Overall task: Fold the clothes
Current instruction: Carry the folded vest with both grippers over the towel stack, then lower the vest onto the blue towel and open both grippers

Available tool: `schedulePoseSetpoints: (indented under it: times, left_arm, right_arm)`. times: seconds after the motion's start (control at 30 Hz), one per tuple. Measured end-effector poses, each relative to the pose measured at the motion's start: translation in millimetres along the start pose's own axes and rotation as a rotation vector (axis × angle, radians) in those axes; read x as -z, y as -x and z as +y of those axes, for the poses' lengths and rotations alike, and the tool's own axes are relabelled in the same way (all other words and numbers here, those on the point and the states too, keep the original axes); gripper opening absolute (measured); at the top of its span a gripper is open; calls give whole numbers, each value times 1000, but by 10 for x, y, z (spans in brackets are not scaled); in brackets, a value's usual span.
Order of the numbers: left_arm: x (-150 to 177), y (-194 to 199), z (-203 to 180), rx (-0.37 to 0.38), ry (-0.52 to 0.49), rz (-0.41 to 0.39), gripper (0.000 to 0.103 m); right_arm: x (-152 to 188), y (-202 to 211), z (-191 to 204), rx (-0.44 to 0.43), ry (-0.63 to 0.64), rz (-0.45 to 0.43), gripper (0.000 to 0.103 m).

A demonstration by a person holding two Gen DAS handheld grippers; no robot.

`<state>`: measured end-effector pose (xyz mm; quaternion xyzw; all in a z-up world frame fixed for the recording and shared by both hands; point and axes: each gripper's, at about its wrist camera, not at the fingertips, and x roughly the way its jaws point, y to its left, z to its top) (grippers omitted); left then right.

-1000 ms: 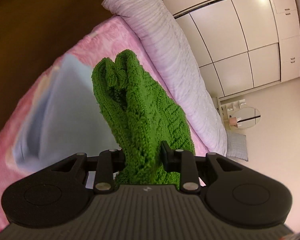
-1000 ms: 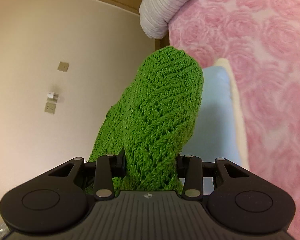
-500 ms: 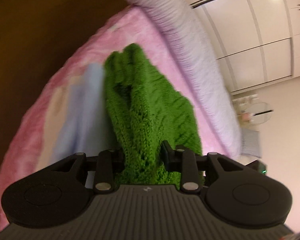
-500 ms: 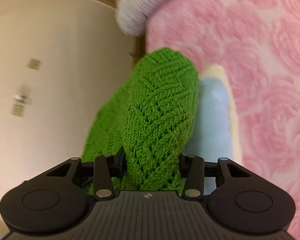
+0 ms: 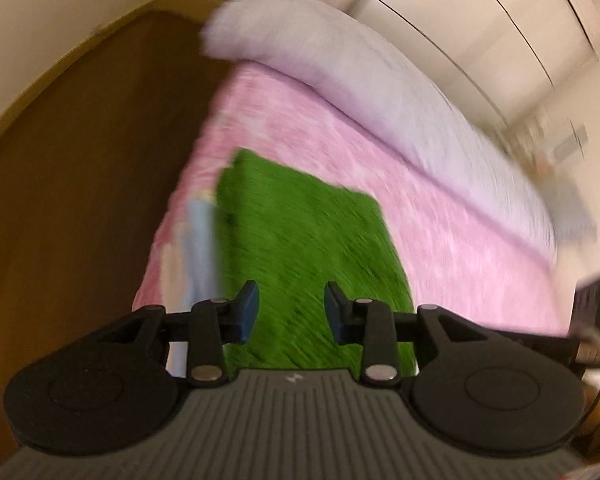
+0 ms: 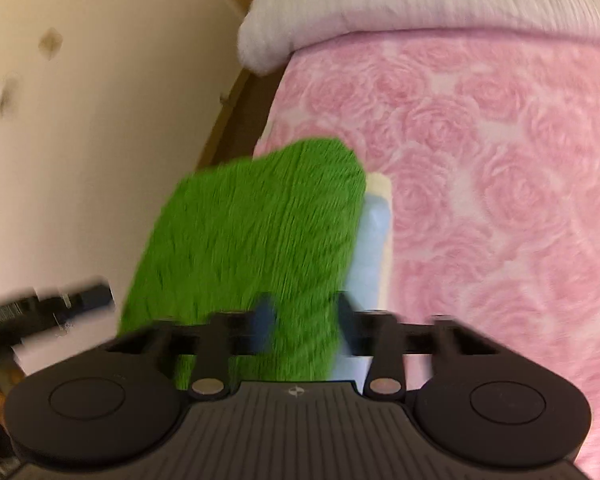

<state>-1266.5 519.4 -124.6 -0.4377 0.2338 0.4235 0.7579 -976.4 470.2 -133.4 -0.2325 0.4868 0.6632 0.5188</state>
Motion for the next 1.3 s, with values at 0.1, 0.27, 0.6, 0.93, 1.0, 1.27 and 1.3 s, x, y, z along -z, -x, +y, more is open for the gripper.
schedulePoseSetpoints:
  times: [0.1,0.27,0.6,0.93,1.0,1.27,1.3]
  left_arm:
    - [159,-167,-113,-3,-83,51,30]
    - [519,-342,78,-92,-100,98,29]
    - [650,-241,143,-111,-117,63,30]
    - [699,-222,57,-146,-118,69,30]
    - [680,-235,50,-155,-116,67,30]
    - [741,-142,-42,-177,-133,65,28]
    - [772,-162,-14,-180,-126,65,28]
  right_arm:
    - [136,-66,192,9,62,36,19]
    - [296,-295,349,37,138,93,19]
    - [504,-349,527,83,265,64,19]
    - [612,-325,503,52,237,111,27]
    - [653,-412,481,52,235,121,27]
    - [631,-344,532,53,242,106,27]
    - [634,-348,537,54,244,107,28]
